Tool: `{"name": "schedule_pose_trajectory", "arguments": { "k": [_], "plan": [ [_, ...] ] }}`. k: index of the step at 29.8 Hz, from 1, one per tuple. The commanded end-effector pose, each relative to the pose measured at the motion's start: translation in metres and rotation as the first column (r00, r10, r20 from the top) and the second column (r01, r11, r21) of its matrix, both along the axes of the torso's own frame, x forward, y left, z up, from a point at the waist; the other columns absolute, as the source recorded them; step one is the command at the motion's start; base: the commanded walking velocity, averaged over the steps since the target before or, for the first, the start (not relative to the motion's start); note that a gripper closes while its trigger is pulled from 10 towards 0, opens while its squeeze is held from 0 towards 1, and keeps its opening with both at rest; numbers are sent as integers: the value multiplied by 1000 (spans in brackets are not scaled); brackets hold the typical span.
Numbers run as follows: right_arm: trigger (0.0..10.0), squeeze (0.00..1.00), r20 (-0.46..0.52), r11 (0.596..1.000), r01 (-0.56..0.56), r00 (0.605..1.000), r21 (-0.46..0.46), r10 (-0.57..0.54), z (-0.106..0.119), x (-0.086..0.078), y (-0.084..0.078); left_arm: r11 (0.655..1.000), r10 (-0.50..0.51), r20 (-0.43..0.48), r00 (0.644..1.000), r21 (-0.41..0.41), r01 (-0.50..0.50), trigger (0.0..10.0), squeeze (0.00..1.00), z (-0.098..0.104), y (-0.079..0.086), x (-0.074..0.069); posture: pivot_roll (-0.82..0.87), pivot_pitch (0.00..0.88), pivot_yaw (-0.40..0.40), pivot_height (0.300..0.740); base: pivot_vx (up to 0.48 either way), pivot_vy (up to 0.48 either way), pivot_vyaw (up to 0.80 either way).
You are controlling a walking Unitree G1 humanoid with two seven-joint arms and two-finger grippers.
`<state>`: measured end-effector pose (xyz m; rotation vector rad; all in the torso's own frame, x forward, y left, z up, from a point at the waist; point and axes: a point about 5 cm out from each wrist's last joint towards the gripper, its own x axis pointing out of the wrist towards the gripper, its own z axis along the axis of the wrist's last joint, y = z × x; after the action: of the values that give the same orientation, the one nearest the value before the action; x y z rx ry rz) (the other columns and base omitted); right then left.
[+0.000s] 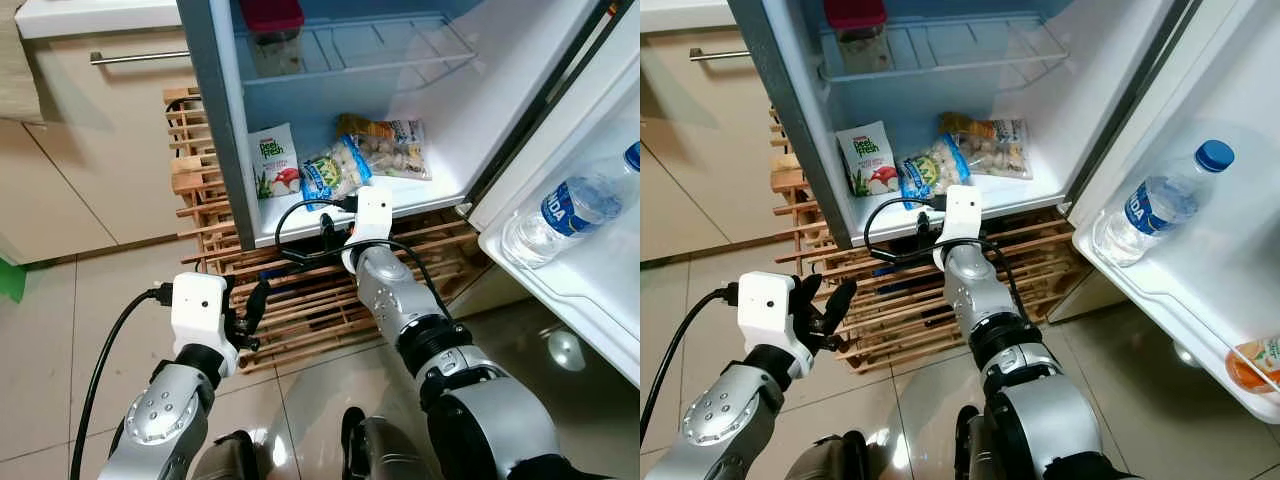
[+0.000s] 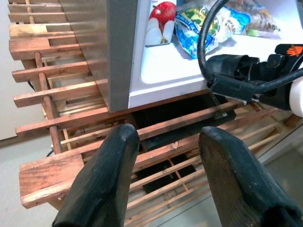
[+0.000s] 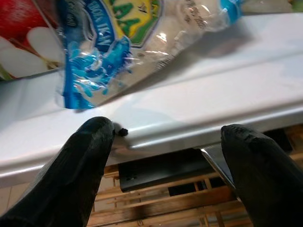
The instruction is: Restocking fridge
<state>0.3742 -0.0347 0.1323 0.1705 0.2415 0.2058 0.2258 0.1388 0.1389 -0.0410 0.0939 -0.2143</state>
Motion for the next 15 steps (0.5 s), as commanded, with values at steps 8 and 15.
{"name": "schedule_pose_trajectory", "arguments": {
  "k": [8,15],
  "plan": [
    [10000,0,277,992,70,960,-109,-38,15,-36,-13,990,-124,0,992,-64,124,10000,0,-2,-19,23,-151,170,-27,736,0,0,0],
    [10000,0,291,956,170,952,-238,-97,-6,-81,-71,980,-189,1,982,-59,189,10000,0,-5,-28,41,-217,138,28,736,0,0,0]
  ]
}}
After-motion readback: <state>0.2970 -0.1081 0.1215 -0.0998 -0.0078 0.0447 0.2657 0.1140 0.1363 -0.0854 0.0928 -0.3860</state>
